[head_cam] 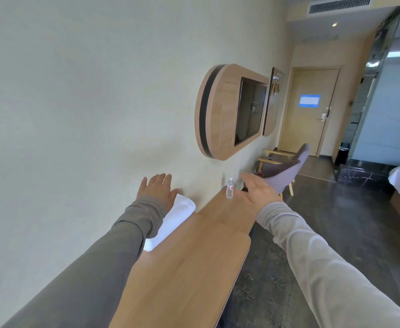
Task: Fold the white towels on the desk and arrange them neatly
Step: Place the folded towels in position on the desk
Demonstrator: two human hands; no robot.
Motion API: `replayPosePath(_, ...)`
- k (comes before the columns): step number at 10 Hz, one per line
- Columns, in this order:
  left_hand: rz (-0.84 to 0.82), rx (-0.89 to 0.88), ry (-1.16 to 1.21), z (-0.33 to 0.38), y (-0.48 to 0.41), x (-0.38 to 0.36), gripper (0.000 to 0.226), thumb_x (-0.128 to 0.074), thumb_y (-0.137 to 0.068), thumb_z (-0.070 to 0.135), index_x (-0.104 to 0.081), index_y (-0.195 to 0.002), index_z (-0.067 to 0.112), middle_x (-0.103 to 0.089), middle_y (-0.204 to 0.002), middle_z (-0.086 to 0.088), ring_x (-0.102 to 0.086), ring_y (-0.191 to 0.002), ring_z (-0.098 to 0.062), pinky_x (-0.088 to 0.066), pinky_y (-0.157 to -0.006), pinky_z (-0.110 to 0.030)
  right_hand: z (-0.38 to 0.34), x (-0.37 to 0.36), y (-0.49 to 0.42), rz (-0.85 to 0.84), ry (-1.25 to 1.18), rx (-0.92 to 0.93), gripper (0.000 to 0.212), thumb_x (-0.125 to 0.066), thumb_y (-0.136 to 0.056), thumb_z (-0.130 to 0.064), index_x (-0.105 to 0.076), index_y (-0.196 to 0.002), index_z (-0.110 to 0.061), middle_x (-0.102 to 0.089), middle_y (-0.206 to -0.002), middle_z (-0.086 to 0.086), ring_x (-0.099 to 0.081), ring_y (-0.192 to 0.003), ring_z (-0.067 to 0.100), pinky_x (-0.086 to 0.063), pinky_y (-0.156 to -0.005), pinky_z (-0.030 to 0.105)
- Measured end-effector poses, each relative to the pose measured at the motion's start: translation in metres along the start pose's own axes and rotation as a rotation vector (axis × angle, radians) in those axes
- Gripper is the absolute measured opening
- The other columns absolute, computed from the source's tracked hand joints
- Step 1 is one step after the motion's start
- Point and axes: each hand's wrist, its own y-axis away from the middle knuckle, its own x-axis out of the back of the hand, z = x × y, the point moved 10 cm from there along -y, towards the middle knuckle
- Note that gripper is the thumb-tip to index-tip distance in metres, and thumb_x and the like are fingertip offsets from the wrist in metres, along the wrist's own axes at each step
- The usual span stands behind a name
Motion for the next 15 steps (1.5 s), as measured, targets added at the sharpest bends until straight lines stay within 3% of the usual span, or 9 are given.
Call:
replayPosePath(2,0.002,0.007,-0.013,0.036,-0.071,-0.035,0.055,-0.024,-0.099,0.04,-0.016,-0.147,0.015,-0.018,-0.155,-0.001,-0.012,-0.144,-0.016,-0.004,-0.118,-0.04,0.078,-0.022,-0.055,-0.002,-0.003,-0.034,0.054,-0.035,-0.098,-0.036,-0.024,-0.145,-0.013,-0.027,-0.153,0.007,-0.024,-0.14,0.021,-0.021,-0.112,0.03)
replayPosePath(4,-0.038,0.125,-0.019,0.061,-0.129,-0.077,0.056,-0.021,-0.1,0.041,-0.011,-0.149,0.016,-0.012,-0.157,0.001,-0.008,-0.145,-0.015,-0.002,-0.118,-0.039,0.151,-0.061,-0.126,-0.071,-0.036,-0.013,0.055,-0.036,-0.097,-0.037,-0.023,-0.146,-0.014,-0.025,-0.153,0.005,-0.022,-0.141,0.019,-0.023,-0.114,0.036)
replayPosePath(6,-0.01,0.288,-0.049,0.053,-0.162,-0.09,0.057,-0.022,-0.099,0.042,-0.011,-0.148,0.017,-0.012,-0.157,0.001,-0.007,-0.145,-0.015,-0.002,-0.118,-0.039,0.163,-0.091,-0.205,-0.126,-0.058,0.153,0.055,-0.032,-0.098,-0.036,-0.017,-0.147,-0.016,-0.018,-0.156,0.001,-0.014,-0.144,0.017,-0.017,-0.114,0.033)
replayPosePath(8,0.009,0.422,-0.191,0.005,-0.169,-0.085,0.057,-0.022,-0.099,0.042,-0.009,-0.148,0.017,-0.011,-0.157,0.001,-0.006,-0.145,-0.015,-0.003,-0.118,-0.04,0.1,-0.141,-0.259,-0.185,-0.125,0.359,0.055,-0.031,-0.099,-0.036,-0.016,-0.148,-0.015,-0.016,-0.156,0.001,-0.012,-0.144,0.016,-0.014,-0.116,0.032)
replayPosePath(10,0.025,0.553,-0.162,-0.066,-0.188,-0.096,0.057,-0.025,-0.099,0.041,-0.01,-0.148,0.017,-0.011,-0.157,0.001,-0.008,-0.145,-0.015,-0.008,-0.118,-0.037,0.015,-0.192,-0.312,-0.191,-0.165,0.52,0.055,-0.03,-0.099,-0.037,-0.016,-0.147,-0.014,-0.017,-0.156,0.003,-0.016,-0.143,0.017,-0.014,-0.115,0.03)
replayPosePath(12,0.02,0.638,-0.147,-0.117,-0.214,-0.116,0.057,-0.026,-0.099,0.041,-0.011,-0.148,0.016,-0.011,-0.157,0.0,-0.009,-0.144,-0.017,-0.009,-0.118,-0.038,-0.033,-0.227,-0.366,-0.17,-0.188,0.593,0.056,-0.032,-0.098,-0.037,-0.017,-0.147,-0.014,-0.019,-0.155,0.003,-0.018,-0.142,0.017,-0.014,-0.114,0.03)
replayPosePath(15,0.01,0.752,-0.085,-0.146,-0.228,-0.177,0.058,-0.025,-0.099,0.043,-0.01,-0.149,0.019,-0.012,-0.157,0.002,-0.01,-0.144,-0.014,-0.009,-0.118,-0.035,-0.064,-0.313,-0.408,-0.323,-0.201,0.633,0.056,-0.031,-0.099,-0.037,-0.016,-0.147,-0.013,-0.019,-0.155,0.004,-0.017,-0.142,0.018,-0.015,-0.115,0.031)
